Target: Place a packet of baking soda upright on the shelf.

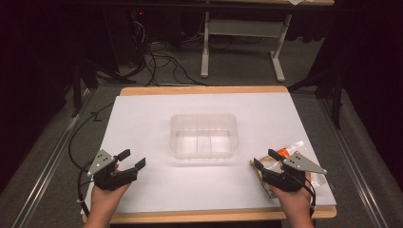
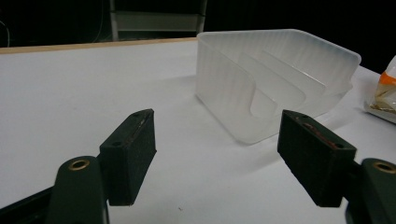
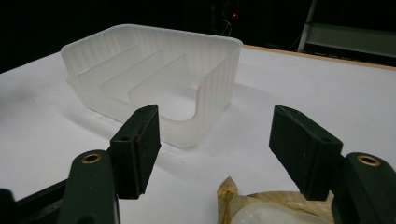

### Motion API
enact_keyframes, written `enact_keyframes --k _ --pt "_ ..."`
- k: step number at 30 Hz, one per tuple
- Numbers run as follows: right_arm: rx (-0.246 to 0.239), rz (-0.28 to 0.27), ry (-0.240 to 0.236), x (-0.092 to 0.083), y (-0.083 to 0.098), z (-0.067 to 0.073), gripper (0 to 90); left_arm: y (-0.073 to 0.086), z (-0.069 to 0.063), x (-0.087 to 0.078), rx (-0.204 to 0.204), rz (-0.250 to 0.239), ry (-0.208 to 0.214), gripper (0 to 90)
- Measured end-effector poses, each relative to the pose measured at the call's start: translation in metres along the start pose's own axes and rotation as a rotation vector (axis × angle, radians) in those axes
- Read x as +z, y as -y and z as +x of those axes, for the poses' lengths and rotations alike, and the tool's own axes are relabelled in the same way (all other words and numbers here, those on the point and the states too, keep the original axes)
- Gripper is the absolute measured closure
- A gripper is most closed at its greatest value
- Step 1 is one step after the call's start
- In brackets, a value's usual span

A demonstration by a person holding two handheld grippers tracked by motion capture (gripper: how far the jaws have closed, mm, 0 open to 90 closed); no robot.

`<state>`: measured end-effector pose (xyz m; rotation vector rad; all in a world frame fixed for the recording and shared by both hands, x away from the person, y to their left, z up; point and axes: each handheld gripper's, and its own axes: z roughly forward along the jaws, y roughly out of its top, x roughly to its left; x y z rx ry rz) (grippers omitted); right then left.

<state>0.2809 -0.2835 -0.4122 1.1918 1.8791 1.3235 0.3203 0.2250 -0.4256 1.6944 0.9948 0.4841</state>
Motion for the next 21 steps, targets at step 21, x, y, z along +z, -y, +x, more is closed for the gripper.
enact_keyframes --k 21 --pt "-0.023 0.030 0.013 -0.0014 0.0017 -0.0022 32.0 0.0024 0.0008 0.0038 0.021 0.042 -0.018 28.2"
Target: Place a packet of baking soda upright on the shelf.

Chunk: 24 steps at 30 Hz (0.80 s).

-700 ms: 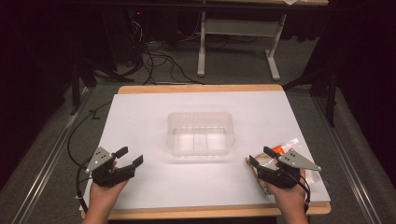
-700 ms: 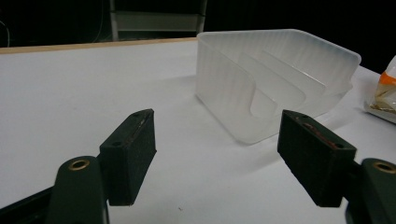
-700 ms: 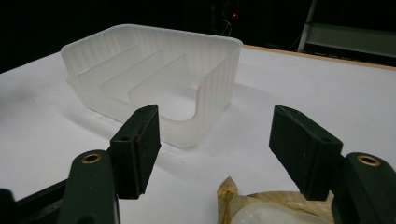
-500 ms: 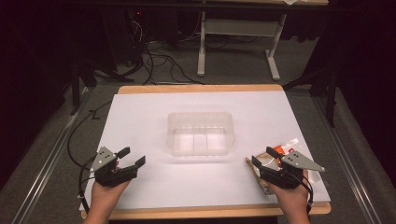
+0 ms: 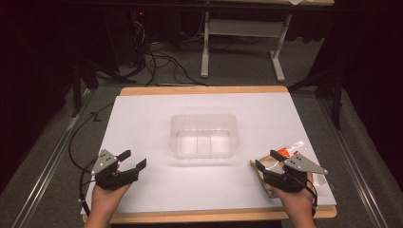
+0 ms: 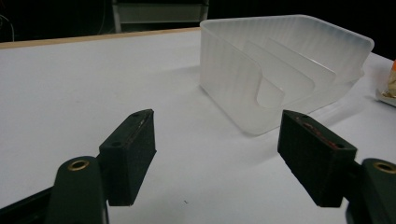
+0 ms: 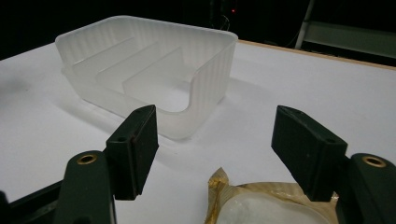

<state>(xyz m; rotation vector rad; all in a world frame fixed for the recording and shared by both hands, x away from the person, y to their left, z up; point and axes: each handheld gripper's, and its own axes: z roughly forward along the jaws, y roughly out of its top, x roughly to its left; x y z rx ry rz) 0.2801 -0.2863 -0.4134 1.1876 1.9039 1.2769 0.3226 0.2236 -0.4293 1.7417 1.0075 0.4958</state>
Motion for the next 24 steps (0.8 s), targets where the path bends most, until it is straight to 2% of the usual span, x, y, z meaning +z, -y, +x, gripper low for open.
enact_keyframes --k 6,11,17,24 --pt "-0.006 0.010 0.005 0.000 0.001 -0.003 32.0 0.001 -0.001 0.001 0.012 0.013 0.000 28.3" --pt "-0.036 0.060 0.017 0.002 0.003 -0.005 31.3 0.002 -0.001 0.004 0.028 0.035 0.001 28.3" --pt "-0.023 0.087 0.039 0.000 0.006 -0.014 31.2 0.004 -0.001 0.006 0.044 0.055 -0.007 28.3" --pt "0.024 0.099 0.078 -0.007 0.011 -0.031 31.2 0.005 0.000 0.007 0.045 0.063 -0.015 28.4"
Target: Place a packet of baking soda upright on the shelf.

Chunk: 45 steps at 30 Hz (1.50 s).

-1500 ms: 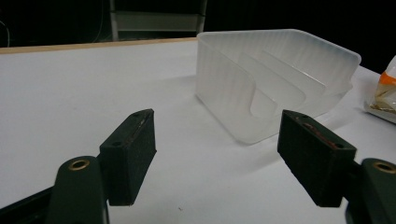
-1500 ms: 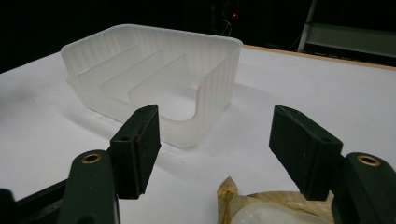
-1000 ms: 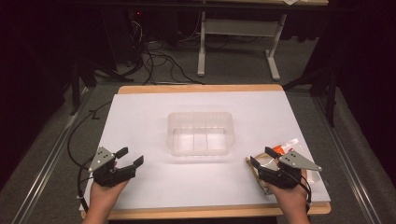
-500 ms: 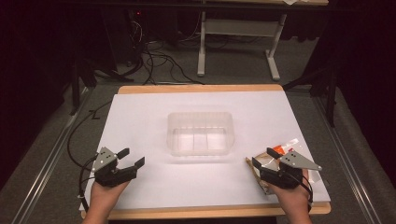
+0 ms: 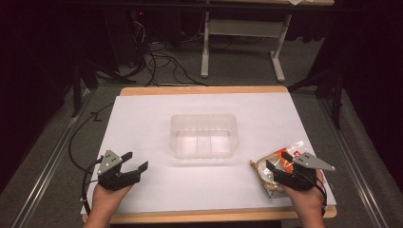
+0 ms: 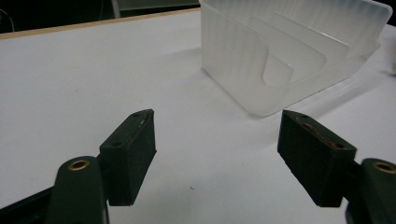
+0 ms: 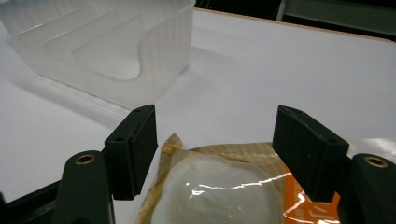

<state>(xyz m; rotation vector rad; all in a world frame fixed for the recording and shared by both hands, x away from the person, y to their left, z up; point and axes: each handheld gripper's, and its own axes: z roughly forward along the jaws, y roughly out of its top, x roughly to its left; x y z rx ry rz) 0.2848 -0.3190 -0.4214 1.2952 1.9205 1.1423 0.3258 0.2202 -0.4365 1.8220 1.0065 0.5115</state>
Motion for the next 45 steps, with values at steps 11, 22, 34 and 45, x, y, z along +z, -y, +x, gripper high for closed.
enact_keyframes --k 11,22,34,45 --pt "0.046 0.024 0.100 -0.013 0.009 -0.028 31.1 0.001 0.001 0.001 0.007 0.010 -0.004 28.3" --pt "0.113 0.066 0.146 -0.019 0.020 -0.046 26.9 -0.002 0.003 0.005 0.014 0.012 -0.001 28.3" --pt "0.166 0.084 0.201 -0.038 0.035 -0.058 24.4 -0.010 0.001 0.020 0.029 0.013 0.021 28.3" --pt "0.253 0.125 0.229 -0.046 0.052 -0.072 20.2 -0.016 -0.004 0.028 0.039 0.019 0.040 28.8"
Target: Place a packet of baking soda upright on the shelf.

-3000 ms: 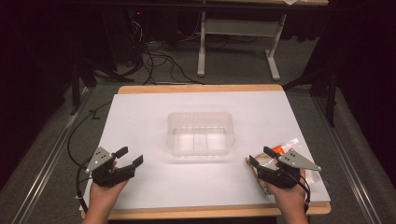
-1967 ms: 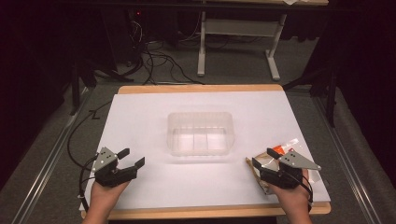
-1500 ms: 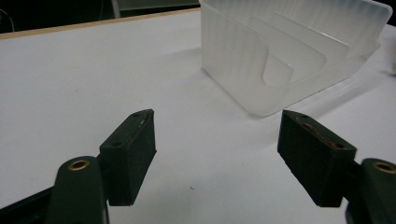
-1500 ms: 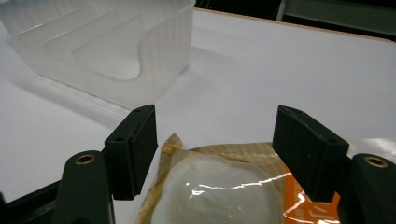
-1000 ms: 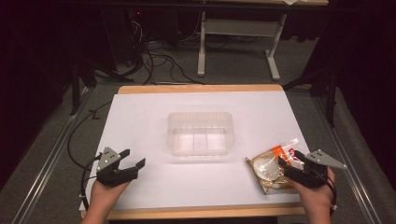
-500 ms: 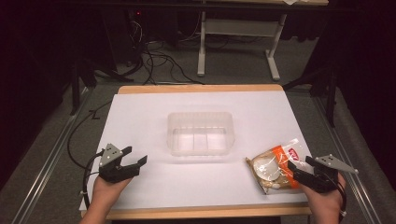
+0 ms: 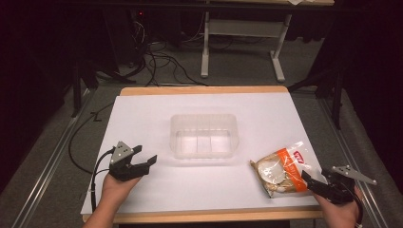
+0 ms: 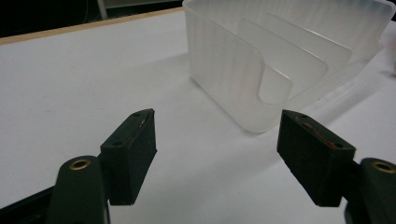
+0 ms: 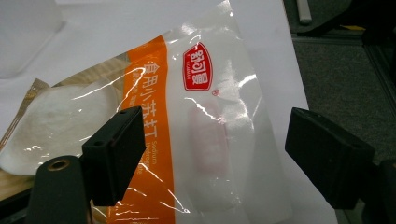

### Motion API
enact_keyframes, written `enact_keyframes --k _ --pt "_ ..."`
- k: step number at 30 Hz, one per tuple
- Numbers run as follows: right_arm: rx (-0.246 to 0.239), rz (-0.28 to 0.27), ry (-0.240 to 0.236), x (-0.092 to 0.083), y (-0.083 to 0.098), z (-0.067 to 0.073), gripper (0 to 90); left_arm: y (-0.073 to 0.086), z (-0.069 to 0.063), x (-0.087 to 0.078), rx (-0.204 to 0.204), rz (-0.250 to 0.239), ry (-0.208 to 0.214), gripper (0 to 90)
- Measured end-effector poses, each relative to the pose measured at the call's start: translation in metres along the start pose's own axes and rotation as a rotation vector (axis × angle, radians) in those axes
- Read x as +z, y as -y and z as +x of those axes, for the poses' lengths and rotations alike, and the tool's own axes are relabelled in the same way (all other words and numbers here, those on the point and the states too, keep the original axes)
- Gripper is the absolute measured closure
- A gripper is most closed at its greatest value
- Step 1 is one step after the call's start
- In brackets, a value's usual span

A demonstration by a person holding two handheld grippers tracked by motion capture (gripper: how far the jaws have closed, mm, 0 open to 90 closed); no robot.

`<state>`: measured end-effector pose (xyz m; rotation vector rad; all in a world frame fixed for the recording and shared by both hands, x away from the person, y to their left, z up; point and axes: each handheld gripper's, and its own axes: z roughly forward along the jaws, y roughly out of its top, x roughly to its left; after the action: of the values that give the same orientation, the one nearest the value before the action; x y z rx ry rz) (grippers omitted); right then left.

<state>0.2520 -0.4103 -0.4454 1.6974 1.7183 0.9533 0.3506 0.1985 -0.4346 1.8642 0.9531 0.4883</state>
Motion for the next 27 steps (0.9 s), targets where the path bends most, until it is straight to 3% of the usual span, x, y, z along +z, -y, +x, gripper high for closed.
enact_keyframes --k 7,20,23,25,27 --pt "0.042 0.023 0.015 0.004 0.003 -0.008 19.9 0.000 0.001 0.001 0.001 0.005 0.003 28.8" --pt "0.079 0.102 -0.042 0.015 0.008 -0.010 20.5 0.001 -0.003 0.003 0.028 0.024 0.011 28.8" --pt "0.089 0.097 -0.071 0.015 0.008 -0.010 26.0 0.001 -0.003 0.004 0.034 0.027 0.009 28.8" --pt "0.088 0.082 -0.118 0.014 0.008 -0.009 34.8 0.001 -0.003 0.004 0.035 0.031 0.010 28.8" --pt "0.085 0.067 -0.138 0.012 0.007 -0.007 36.2 0.001 -0.004 0.004 0.037 0.031 0.008 28.8"
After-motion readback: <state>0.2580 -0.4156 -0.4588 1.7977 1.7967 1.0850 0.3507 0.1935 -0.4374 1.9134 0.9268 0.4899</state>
